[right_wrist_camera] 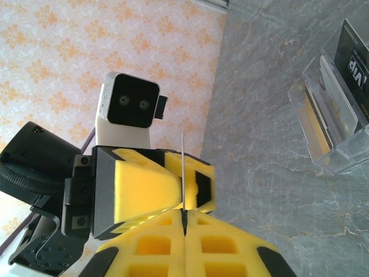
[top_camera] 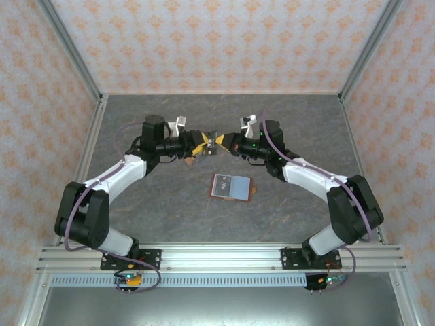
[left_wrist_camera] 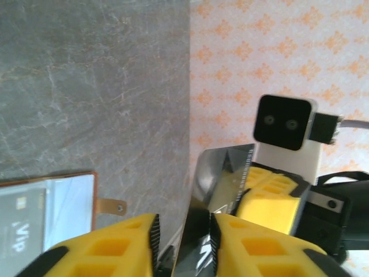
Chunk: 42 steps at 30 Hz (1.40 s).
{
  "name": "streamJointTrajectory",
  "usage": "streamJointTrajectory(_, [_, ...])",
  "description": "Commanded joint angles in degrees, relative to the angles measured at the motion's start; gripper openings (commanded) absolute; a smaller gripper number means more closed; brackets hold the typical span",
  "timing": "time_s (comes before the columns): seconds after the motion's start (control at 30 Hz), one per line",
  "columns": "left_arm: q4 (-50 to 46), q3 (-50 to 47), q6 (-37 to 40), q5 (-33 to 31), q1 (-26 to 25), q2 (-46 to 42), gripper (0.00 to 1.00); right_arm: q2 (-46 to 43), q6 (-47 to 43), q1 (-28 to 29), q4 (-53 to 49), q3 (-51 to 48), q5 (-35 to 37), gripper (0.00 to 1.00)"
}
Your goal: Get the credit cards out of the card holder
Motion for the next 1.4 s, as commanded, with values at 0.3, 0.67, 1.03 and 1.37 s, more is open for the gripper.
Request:
streamJointTrajectory(0.3, [13.79,-3.34,-11.32,-4.75,-0.15,-5.73,0.0,-0.69,10.38,0.89,5.03,0.04,2.34,0.49])
streamJointTrajectory(0.67, [15.99,-5.18,-16.85,-10.66,-0.52,-6.83,0.0,0.65,16.03,4.75,13.47,0.73,7.41,0.31])
streamJointTrajectory(1.03, [6.41,-6.66,-15.17,-13.74,0.4,-6.35,0.44,0.04,1.03,4.83,-10.73,7.09,13.43,0.0])
streamJointTrajectory(1.37, [-9.28,-10.87,-4.56,-15.48,8.73,-3.51,0.84,13.83,-31.21,5.06,-39.75,27.46,22.92,0.0])
